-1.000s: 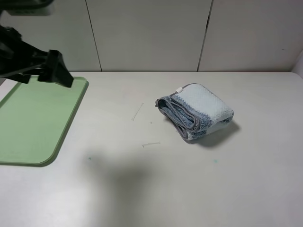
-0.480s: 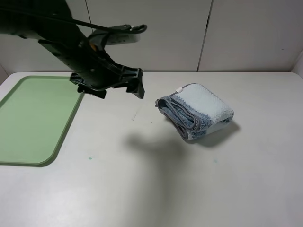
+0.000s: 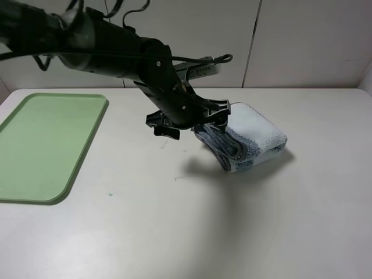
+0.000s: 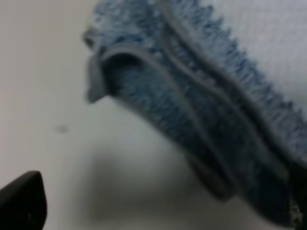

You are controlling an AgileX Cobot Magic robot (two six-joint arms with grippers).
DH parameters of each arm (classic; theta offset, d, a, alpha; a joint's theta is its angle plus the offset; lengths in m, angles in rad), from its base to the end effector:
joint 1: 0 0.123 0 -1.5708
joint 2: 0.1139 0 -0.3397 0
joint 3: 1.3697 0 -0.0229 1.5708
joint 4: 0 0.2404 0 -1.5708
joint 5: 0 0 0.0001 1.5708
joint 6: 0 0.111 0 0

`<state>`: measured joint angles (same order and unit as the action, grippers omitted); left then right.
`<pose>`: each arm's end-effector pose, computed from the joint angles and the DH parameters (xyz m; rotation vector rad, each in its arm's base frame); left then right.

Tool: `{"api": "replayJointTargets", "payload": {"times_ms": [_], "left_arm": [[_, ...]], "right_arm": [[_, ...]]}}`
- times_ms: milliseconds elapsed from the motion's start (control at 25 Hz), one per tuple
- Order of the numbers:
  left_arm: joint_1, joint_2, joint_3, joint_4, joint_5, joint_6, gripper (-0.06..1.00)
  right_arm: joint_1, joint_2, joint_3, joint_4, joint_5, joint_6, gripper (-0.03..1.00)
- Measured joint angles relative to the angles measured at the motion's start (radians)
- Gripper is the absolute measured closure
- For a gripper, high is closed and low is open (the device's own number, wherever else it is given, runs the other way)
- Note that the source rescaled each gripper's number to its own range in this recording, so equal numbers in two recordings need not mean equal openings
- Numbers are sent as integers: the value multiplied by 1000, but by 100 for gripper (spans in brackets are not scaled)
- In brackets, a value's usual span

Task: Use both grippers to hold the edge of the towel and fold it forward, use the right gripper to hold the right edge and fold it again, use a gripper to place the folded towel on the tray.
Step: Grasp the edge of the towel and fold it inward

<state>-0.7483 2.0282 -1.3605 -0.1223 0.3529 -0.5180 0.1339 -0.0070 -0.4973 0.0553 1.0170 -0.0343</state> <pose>0.3364 -0.3187 0.2070 0.1689 2.6061 -0.5936 -0.0502 -0.0015 0.2665 -0.1690 1.9903 0.1297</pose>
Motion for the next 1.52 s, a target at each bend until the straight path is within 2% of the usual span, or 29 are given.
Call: {"api": "replayJointTargets", "payload": {"times_ms": [240,440,560,880,1200,1320,1520], "left_arm": [[-30,93,-94,0,8,-123,-6],[-45,120,-110,24,2,-258,-6],[-45,144,-114,45,-8,-305,-6],[-45,203,-160,58,-69,-368,-6],[-45,273,-229,58,-69,-377,-6],[-45,285,-229,58,-69,-378,-1],[-45,296,-233,59,-69,-378,18]], "right_arm": [[0,0,0,0,0,0,-3],[0,0,0,0,0,0,-3],[0,0,0,0,0,0,-3],[0,0,0,0,0,0,-3],[0,0,0,2,0,0,-3],[0,0,0,3,0,0,-3],[0,0,0,3,0,0,-3]]}}
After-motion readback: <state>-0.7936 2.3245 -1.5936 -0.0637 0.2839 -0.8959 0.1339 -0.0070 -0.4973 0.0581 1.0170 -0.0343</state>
